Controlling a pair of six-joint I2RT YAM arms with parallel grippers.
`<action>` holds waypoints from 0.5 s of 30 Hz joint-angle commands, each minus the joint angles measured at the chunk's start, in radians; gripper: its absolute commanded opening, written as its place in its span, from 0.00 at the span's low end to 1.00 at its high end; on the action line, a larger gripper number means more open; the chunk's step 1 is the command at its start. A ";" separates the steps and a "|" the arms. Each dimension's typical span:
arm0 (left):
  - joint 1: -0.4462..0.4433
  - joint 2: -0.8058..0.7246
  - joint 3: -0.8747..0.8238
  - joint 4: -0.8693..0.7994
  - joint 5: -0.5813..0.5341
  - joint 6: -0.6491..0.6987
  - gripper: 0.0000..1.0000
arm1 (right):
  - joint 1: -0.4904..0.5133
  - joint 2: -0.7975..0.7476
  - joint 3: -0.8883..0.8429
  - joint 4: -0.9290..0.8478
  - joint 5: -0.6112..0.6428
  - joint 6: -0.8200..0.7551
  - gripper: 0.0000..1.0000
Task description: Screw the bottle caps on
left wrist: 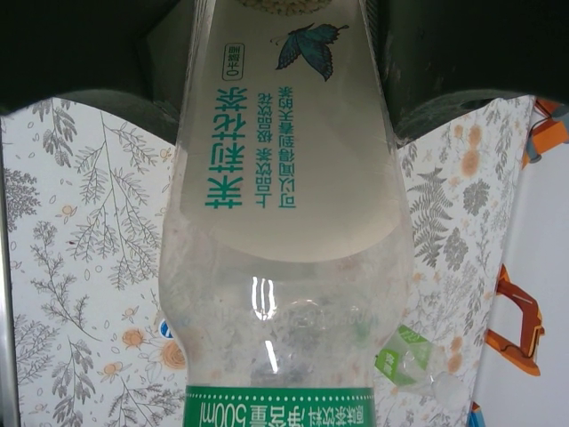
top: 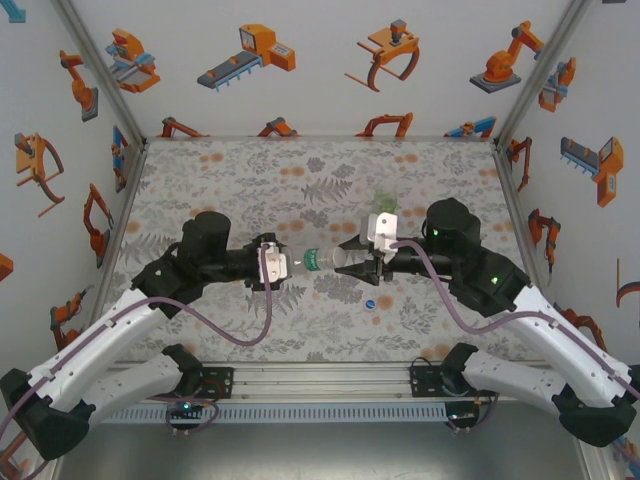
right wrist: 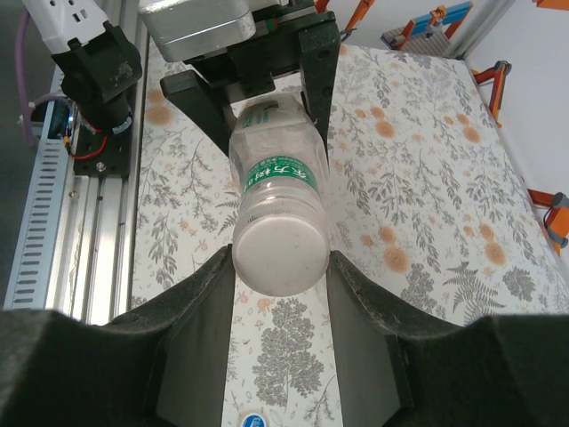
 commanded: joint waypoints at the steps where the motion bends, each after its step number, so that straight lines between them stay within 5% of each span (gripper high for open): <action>1: 0.000 -0.007 0.028 0.026 -0.005 -0.026 0.00 | 0.009 -0.007 0.000 0.024 -0.022 -0.018 0.00; 15: 0.000 -0.018 0.014 0.055 0.021 -0.036 0.00 | 0.020 0.013 -0.027 0.067 0.023 -0.015 0.00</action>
